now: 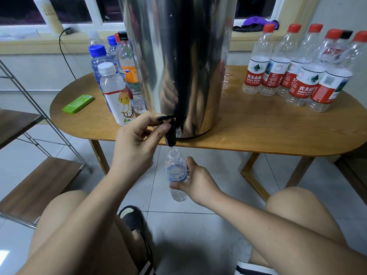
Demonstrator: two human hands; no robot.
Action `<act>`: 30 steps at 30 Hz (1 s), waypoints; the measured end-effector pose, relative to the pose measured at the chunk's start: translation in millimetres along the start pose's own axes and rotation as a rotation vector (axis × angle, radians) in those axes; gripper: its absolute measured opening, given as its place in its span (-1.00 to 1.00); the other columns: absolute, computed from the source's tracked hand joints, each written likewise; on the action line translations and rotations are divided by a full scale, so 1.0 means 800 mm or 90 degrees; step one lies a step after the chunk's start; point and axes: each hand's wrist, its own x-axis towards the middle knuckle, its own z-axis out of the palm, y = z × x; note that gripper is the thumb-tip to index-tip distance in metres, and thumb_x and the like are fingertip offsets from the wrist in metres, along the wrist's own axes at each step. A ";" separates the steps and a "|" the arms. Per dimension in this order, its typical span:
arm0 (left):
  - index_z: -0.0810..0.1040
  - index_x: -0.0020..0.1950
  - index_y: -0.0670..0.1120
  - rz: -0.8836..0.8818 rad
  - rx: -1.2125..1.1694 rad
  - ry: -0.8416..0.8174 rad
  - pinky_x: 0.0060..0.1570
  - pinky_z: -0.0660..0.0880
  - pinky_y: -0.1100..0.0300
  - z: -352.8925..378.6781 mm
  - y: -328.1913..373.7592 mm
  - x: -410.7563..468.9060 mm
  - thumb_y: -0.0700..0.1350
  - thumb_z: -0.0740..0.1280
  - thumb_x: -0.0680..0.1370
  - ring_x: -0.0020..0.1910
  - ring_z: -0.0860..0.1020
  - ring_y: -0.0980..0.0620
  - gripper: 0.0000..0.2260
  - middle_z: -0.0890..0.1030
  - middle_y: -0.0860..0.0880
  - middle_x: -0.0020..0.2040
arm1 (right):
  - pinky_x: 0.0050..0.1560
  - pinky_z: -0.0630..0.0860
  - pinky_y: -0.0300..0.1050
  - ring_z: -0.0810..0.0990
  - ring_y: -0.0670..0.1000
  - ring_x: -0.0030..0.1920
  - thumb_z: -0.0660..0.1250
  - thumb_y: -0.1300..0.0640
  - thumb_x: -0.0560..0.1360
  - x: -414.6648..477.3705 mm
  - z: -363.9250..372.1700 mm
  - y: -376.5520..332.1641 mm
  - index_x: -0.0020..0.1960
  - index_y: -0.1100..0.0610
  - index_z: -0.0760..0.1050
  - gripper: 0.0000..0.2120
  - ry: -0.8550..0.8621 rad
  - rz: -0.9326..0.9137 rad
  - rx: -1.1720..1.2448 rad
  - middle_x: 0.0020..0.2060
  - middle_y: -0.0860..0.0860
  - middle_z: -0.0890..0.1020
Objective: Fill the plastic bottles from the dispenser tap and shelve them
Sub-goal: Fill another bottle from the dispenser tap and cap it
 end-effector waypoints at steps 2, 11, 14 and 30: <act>0.70 0.10 -0.05 -0.002 -0.004 -0.002 -0.05 0.54 -0.02 0.000 -0.001 0.000 -0.11 0.46 0.66 -0.07 0.63 0.12 -0.94 0.70 0.10 -0.09 | -0.11 0.48 -0.28 0.65 0.03 0.13 0.66 -0.06 0.44 0.000 0.000 0.000 0.26 -0.04 0.36 -0.41 -0.001 0.001 0.003 0.16 -0.05 0.67; 0.71 0.11 -0.07 -0.006 -0.010 -0.006 -0.04 0.54 -0.02 0.000 -0.004 0.001 -0.09 0.45 0.66 -0.10 0.62 0.11 -0.92 0.68 0.10 -0.10 | -0.05 0.52 -0.12 0.65 0.04 0.11 0.66 -0.07 0.43 0.001 0.001 0.001 0.26 -0.01 0.37 -0.41 0.009 0.000 0.001 0.13 -0.05 0.68; 0.71 0.12 -0.07 -0.002 -0.004 -0.007 -0.04 0.55 -0.03 -0.001 -0.004 0.001 -0.10 0.45 0.66 -0.09 0.63 0.12 -0.92 0.69 0.11 -0.09 | -0.04 0.53 -0.11 0.65 0.04 0.11 0.66 -0.07 0.43 0.001 0.001 0.002 0.25 0.00 0.38 -0.42 0.010 0.001 -0.001 0.12 -0.05 0.68; 0.71 0.13 -0.08 -0.005 0.007 -0.007 -0.03 0.56 -0.07 -0.001 -0.002 0.000 -0.12 0.45 0.67 -0.07 0.64 0.12 -0.92 0.70 0.11 -0.07 | 0.01 0.58 -0.06 0.66 0.05 0.09 0.66 -0.08 0.43 0.001 0.001 0.002 0.26 0.02 0.38 -0.41 0.011 0.000 -0.012 0.12 -0.03 0.69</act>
